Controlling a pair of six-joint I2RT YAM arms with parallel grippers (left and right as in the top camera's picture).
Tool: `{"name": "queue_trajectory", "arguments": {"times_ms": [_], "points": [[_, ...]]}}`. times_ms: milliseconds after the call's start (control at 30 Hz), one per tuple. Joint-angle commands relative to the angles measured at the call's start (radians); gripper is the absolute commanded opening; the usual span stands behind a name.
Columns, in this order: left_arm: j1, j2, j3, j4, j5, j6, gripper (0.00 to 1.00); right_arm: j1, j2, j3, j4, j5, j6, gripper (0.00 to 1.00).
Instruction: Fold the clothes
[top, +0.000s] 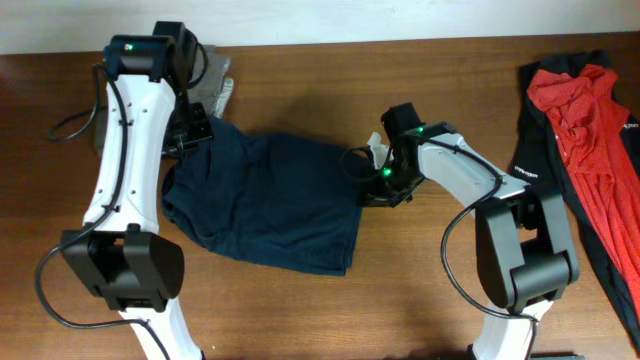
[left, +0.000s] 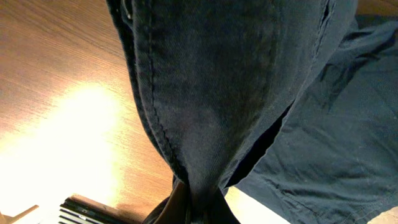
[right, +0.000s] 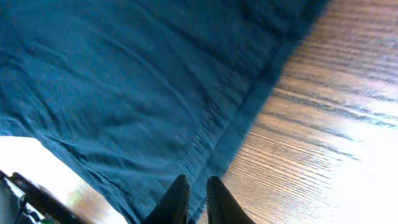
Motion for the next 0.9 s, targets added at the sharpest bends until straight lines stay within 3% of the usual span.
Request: {"name": "queue_trajectory", "arguments": {"times_ms": [0,467,867], "points": [[0.008,-0.042,0.027,-0.001,-0.028,-0.009,0.00,0.009,0.010,-0.019,0.012,0.041,0.036,0.16],[0.019,-0.042,0.027,-0.001,-0.056,-0.010,0.01,0.067,0.040,-0.027,0.094,0.041,0.081,0.15],[0.116,-0.042,0.027,-0.001,-0.058,-0.003,0.01,0.071,0.067,-0.027,0.117,0.089,0.107,0.15]]}}
